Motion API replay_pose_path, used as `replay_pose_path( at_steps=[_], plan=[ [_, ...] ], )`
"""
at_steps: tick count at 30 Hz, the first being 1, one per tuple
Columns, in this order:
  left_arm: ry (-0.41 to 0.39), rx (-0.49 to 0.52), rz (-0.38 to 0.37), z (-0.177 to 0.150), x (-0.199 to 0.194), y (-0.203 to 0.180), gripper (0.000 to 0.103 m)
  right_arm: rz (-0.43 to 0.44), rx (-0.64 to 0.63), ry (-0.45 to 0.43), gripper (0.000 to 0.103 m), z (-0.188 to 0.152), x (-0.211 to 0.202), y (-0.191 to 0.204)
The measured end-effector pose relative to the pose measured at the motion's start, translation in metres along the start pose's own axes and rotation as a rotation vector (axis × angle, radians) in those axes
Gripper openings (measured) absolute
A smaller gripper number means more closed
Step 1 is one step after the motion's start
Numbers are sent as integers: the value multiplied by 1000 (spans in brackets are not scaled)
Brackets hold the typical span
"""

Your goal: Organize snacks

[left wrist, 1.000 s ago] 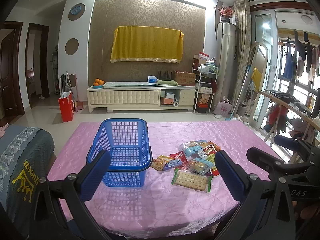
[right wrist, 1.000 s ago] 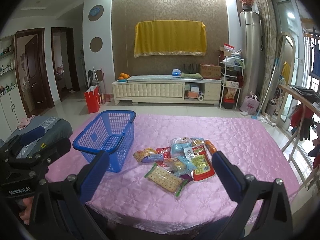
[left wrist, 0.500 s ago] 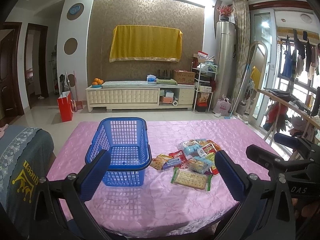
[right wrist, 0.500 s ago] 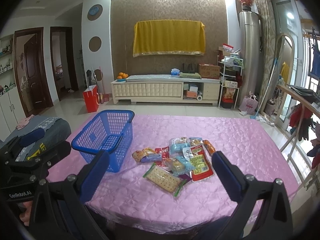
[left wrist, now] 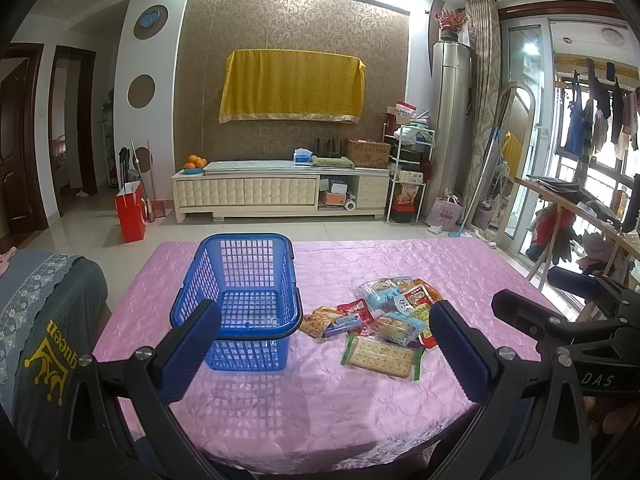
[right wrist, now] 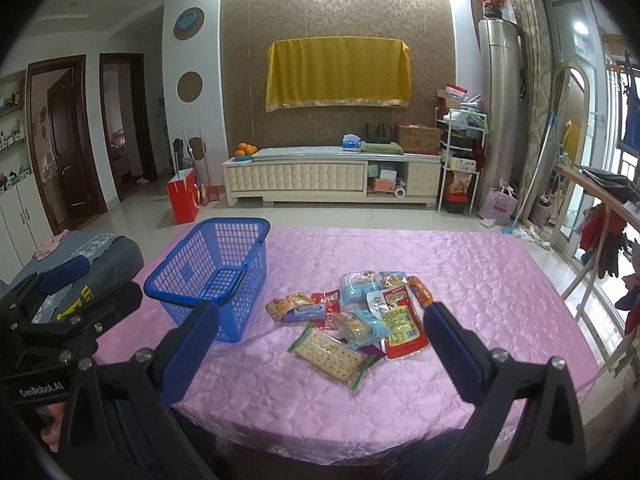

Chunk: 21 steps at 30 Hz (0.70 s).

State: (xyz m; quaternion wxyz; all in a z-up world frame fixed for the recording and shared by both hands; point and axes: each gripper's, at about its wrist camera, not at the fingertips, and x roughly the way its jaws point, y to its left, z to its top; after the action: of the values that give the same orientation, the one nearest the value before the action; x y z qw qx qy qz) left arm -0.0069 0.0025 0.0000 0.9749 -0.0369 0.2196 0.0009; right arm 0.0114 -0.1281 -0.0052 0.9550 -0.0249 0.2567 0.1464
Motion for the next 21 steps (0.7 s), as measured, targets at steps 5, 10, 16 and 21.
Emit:
replay_pose_path(
  at_steps=[5,10,16,21],
  plan=[
    [11,-3,-6,0,4,-2,103,-1,1,1,103,-2,0,-2],
    [21,11,-10,8,15,-8,103,7,18,20,103,-3,4,-8],
    [50,23,-17,23,42,-21,103,24,53,43,103,5,22,-34],
    [96,46,-23,28,77,-37,103,35,71,53,103,11,41,-63]
  ],
)
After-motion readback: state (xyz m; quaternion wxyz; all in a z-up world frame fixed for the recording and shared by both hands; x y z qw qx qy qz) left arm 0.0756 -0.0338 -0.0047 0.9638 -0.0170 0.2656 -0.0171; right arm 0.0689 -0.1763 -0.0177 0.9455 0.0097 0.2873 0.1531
